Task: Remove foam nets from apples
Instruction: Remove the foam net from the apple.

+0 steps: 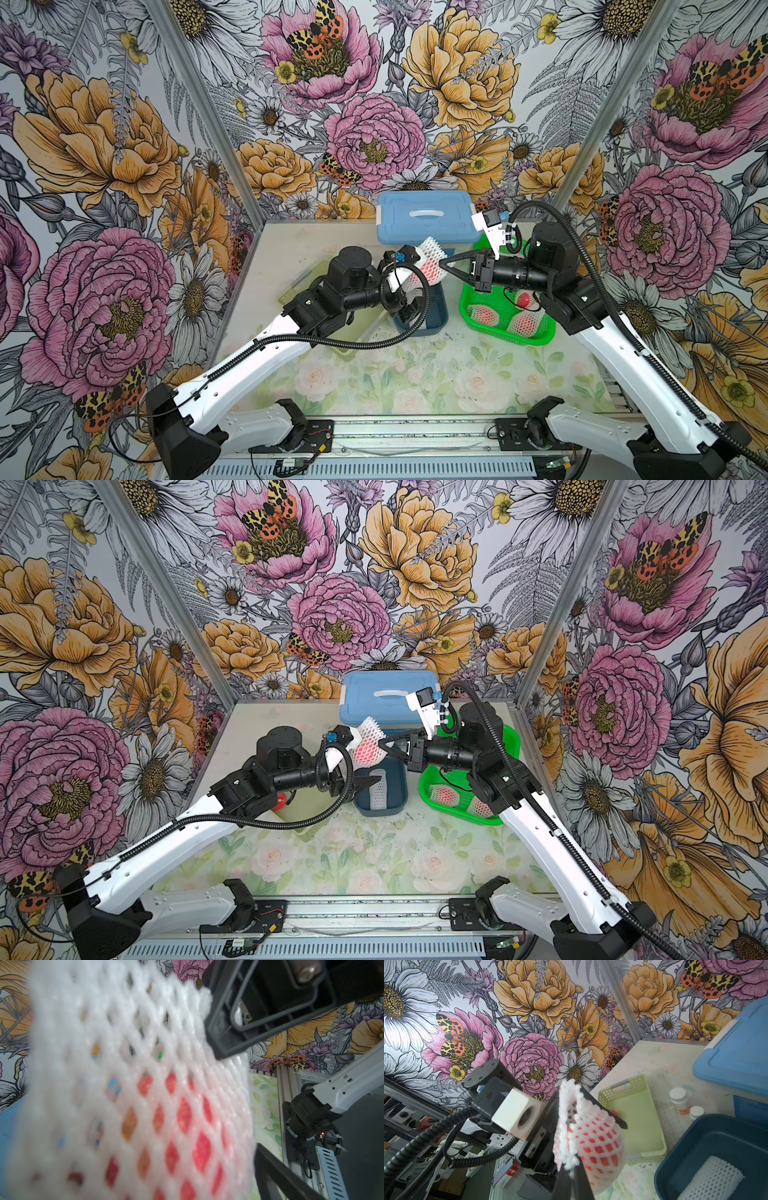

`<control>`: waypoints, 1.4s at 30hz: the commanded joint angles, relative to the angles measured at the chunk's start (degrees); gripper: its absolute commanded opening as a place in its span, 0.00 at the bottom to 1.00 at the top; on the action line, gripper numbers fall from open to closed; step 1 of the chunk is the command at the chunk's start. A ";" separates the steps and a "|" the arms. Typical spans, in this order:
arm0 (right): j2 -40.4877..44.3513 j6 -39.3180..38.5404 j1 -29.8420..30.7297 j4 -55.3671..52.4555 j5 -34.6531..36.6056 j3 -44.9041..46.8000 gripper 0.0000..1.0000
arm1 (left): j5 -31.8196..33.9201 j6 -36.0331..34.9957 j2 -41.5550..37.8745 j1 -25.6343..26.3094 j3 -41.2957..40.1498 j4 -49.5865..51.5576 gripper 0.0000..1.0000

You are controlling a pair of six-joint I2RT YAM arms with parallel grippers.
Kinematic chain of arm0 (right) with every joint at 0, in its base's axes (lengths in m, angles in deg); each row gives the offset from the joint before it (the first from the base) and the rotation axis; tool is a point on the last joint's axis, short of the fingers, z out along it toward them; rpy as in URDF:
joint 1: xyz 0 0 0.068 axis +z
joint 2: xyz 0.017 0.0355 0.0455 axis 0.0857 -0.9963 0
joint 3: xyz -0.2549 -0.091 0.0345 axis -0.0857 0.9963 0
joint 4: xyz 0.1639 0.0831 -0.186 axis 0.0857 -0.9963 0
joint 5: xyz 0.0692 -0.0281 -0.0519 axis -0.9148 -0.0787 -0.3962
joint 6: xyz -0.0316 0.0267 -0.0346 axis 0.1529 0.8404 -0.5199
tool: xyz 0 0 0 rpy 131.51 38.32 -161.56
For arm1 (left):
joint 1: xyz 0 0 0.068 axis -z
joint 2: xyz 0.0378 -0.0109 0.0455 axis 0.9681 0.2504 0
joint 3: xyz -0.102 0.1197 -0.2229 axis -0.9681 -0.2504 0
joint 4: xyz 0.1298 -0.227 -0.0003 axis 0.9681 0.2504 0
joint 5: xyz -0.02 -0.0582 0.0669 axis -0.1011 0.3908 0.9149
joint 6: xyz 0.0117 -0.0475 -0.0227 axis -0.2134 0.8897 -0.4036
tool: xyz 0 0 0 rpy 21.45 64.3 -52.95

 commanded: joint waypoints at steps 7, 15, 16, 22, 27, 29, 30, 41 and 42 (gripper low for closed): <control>1.16 2.46 -0.71 1.00 -2.74 -1.70 0.00 | 1.50 -0.42 -0.42 0.45 0.39 -0.63 0.93; 1.39 2.80 -0.19 0.91 -2.97 -0.93 0.00 | 2.20 -0.87 -0.26 0.35 1.21 -1.99 0.71; 1.48 2.82 -0.18 0.91 -2.99 -0.83 0.00 | 1.98 -0.86 -0.16 0.34 1.35 -2.02 0.64; 1.68 2.73 -0.05 0.98 -2.64 -0.82 0.15 | 1.59 -0.74 0.08 0.28 1.38 -1.72 0.35; 1.99 1.76 0.48 1.09 -2.41 -0.62 0.53 | 1.28 -0.22 -0.21 0.26 1.09 -2.27 0.08; 2.27 0.96 1.10 1.18 -1.71 -0.41 0.65 | 0.93 0.93 -0.29 -0.03 0.59 -3.47 0.00; 2.30 0.62 1.50 1.18 -1.23 -0.26 0.69 | 0.42 1.51 -0.30 -0.26 0.33 -4.18 0.00; 1.77 -1.07 2.37 1.09 4.01 -0.53 0.72 | -3.52 0.89 -0.60 -0.08 -0.08 -2.16 0.00; 1.68 -1.24 2.37 1.09 4.15 -0.71 0.71 | -3.55 0.89 -0.75 0.00 -0.19 -2.16 0.00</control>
